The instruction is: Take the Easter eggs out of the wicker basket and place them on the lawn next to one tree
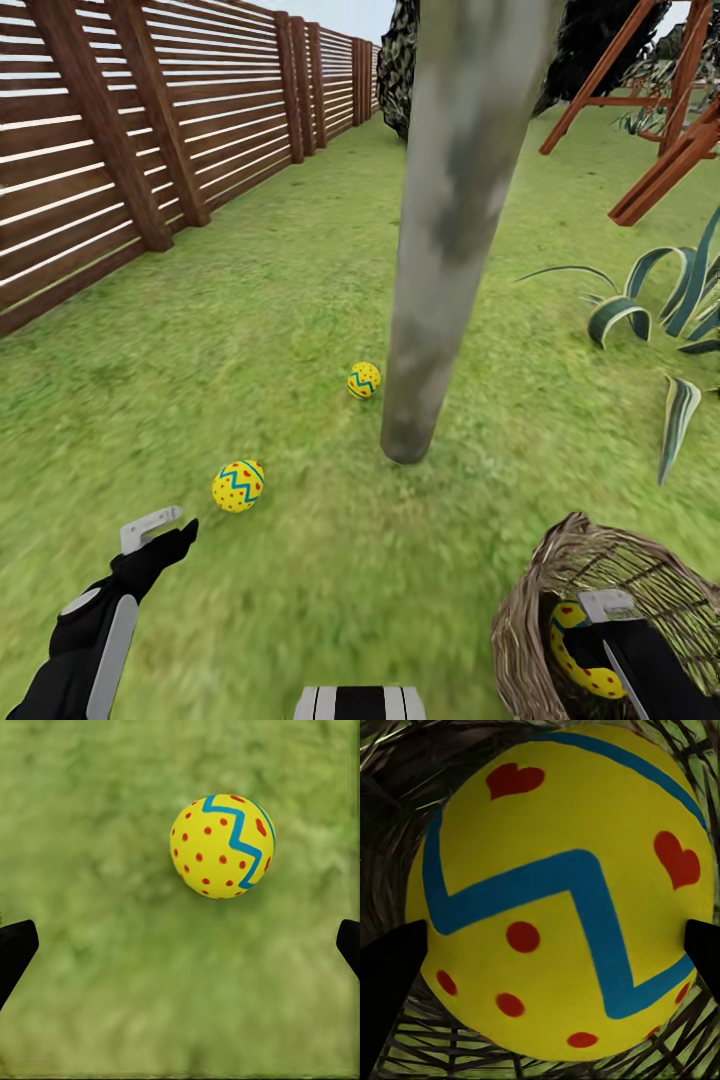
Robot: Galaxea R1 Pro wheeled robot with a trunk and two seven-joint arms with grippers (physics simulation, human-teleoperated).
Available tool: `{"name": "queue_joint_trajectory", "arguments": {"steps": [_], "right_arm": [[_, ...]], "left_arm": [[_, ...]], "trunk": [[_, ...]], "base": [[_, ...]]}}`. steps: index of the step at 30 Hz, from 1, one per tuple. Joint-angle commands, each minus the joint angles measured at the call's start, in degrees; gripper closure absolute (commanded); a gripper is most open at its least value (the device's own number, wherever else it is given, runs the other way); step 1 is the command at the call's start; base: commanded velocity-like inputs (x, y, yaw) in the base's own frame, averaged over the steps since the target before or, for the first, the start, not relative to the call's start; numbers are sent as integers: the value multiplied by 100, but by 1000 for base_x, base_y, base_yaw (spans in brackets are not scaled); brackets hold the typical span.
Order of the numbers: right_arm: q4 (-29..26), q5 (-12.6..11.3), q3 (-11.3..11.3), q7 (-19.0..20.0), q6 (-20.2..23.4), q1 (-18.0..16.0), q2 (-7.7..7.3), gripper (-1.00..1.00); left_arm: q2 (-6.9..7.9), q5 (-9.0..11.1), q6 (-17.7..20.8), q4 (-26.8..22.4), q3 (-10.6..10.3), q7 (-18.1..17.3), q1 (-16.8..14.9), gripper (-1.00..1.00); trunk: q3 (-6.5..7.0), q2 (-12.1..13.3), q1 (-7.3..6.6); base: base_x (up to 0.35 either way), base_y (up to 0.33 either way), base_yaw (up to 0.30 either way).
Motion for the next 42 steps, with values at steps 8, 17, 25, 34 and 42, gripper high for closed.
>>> {"name": "queue_joint_trajectory", "arguments": {"steps": [8, 17, 25, 34, 42], "right_arm": [[-8, 60, -9, 55, 24, -2, 7, 100], [-8, 69, -8, 55, 24, -2, 7, 100], [-8, 69, -1, 55, 24, -2, 11, 100], [-6, 69, 2, 55, 24, -2, 16, 100], [10, 69, 17, 55, 24, -2, 16, 100]], "left_arm": [[-61, 49, 41, 8, 5, 13, -2, -100], [-62, 58, 41, 1, 5, 13, -2, -100], [-62, 57, 41, 4, 5, 13, -2, -100], [-62, 58, 41, 10, 13, -204, -2, -100], [-63, 50, 41, 33, 7, -206, -2, -100]], "trunk": [[174, 9, -24], [373, 21, -48], [550, 32, -68], [750, 44, -91], [927, 54, -112]], "base": [[-126, -11, 0], [0, 0, 0], [-293, -54, 0], [-86, -27, 0], [0, 0, 0]]}}
